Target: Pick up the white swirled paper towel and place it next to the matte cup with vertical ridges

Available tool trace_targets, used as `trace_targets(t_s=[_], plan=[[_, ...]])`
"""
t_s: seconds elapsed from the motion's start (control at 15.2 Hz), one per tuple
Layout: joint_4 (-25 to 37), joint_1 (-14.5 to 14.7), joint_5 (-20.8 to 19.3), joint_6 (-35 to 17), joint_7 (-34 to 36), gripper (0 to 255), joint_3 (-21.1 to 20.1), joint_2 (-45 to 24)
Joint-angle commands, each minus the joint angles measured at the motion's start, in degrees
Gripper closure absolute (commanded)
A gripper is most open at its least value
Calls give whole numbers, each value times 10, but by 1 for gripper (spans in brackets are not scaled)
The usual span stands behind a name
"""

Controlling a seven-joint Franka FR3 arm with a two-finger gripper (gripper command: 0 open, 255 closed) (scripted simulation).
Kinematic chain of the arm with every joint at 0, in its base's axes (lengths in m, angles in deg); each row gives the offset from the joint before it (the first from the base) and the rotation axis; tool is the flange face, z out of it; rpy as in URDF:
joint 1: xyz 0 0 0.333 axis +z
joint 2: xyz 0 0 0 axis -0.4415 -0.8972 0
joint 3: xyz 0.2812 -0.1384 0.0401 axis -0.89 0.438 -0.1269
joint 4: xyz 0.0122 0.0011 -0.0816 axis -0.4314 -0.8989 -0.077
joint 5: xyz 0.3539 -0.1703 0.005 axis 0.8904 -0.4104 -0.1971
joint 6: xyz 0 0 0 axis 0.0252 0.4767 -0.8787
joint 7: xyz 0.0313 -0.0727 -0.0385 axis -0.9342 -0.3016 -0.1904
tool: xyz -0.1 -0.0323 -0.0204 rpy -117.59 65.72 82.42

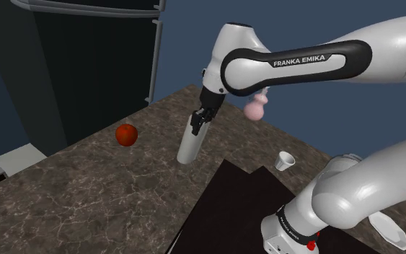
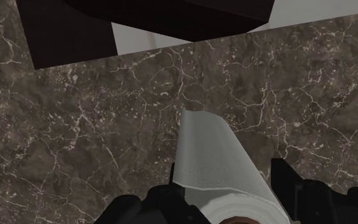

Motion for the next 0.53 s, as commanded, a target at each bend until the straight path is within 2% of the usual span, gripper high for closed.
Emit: trace_targets(t_s=[0.0, 0.46], plan=[[11, 0, 0, 17, 1, 255, 1, 7], [50, 0, -1, 74, 2, 255, 6, 25]])
